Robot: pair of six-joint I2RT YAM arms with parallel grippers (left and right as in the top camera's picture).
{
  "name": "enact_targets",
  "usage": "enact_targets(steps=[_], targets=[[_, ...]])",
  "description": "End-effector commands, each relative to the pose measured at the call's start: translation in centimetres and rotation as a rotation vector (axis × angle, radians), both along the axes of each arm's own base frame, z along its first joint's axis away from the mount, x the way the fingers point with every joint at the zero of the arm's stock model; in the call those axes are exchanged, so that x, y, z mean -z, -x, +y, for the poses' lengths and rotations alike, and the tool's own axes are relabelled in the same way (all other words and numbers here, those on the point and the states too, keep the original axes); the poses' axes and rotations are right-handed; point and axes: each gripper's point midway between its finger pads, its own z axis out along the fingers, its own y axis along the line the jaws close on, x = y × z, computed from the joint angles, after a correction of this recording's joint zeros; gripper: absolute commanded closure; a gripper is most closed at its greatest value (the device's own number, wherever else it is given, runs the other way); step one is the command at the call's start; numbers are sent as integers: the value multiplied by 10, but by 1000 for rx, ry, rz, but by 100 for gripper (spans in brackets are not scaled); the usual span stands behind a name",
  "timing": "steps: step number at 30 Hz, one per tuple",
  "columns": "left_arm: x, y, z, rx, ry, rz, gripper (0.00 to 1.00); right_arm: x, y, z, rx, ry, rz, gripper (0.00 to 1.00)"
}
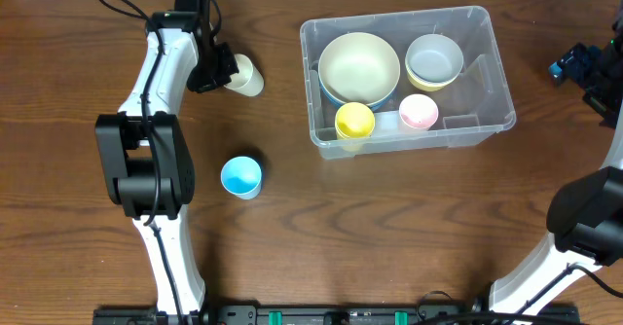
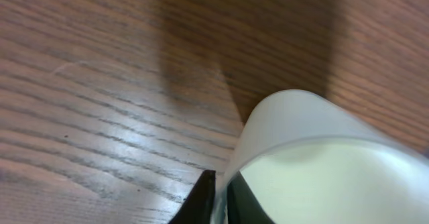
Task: Pack container
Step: 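Move the left gripper to the cream cup and grasp it, then carry the cream cup over the container toward the pink cup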
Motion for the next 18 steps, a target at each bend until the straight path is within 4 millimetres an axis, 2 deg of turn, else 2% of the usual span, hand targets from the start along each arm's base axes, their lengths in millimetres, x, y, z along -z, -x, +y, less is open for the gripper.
enact_targets(steps=[1,5,7,8,9,11,13,15,18], targets=[[-10,-2,2,-1,-1,-15,94,-1,1,-2,19,3,-5,1],[-44,-7,2,-1,0,-88,94,-1,1,-2,19,3,-6,1],[-70,-8,2,-1,1,-147,94,-1,1,-2,19,3,-6,1],[-91,-8,2,-1,1,-192,94,-1,1,-2,20,3,-5,1],[-100,-7,2,-1,1,-211,94,-1,1,-2,19,3,-5,1],[-143,-1,0,3,4,-301,94,-1,1,-2,19,3,-5,1],[-175,7,-5,14,9,-369,94,-1,1,-1,18,3,-5,1],[-216,20,-19,44,22,-458,94,-1,1,-1,18,3,-5,1],[-274,47,-61,146,50,-602,94,-1,1,-1,18,3,-5,1]])
